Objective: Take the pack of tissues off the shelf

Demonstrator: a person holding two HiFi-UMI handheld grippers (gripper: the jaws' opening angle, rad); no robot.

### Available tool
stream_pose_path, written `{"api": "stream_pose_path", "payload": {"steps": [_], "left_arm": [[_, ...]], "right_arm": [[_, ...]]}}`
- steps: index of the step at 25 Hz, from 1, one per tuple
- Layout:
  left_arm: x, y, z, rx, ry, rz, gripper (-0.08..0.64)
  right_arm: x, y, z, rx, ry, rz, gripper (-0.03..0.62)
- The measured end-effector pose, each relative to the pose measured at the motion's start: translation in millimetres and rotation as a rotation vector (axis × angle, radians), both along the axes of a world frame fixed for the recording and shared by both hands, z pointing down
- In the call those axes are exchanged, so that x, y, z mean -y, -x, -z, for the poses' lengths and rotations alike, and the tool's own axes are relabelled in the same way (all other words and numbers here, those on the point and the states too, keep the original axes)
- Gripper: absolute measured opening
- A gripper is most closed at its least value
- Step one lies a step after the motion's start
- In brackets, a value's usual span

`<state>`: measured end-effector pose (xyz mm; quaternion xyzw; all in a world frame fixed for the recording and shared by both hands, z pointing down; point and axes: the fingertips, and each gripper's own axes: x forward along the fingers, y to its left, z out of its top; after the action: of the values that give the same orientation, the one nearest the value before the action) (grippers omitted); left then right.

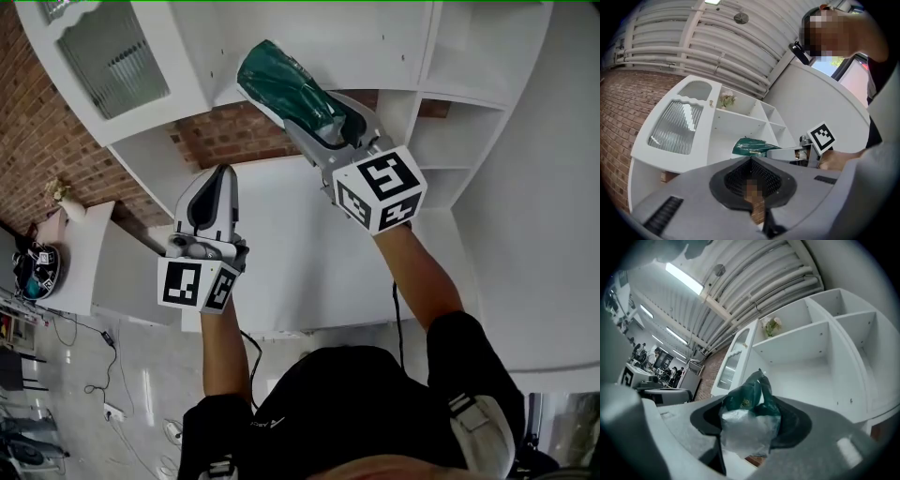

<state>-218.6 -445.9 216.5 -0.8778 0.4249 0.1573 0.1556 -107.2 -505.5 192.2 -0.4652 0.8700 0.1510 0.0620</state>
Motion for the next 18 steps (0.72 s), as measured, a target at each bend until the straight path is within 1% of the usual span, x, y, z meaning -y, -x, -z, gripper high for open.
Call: {"api": "stream_pose_path", "payload": {"steps": [3, 8, 11, 14, 18], "left_arm": [[-7, -11, -6, 0.001, -0.002, -0.006, -0.002], [0, -9, 2, -0.027, 0.032, -0.009, -0.002], [-11, -13, -14, -0.042, 0.05, 0.002, -0.002], [-21, -20, -32, -0.023, 0.056, 0.016, -0.002], [-24, -25, -35, -0.008, 0.049, 0.023, -0.002]], "right_arm": [[-23, -9, -19, 0.019, -0.008, 0.022, 0.256], [-29, -13, -27, 0.062, 0.022, 0.043, 0.249], [-41, -22, -53, 0.093, 0.052, 0.046, 0.244], [-54, -31, -78, 0.115, 0.069, 0.047, 0.241], [-57, -34, -86, 0.119, 0.075, 0.051, 0.239]]}}
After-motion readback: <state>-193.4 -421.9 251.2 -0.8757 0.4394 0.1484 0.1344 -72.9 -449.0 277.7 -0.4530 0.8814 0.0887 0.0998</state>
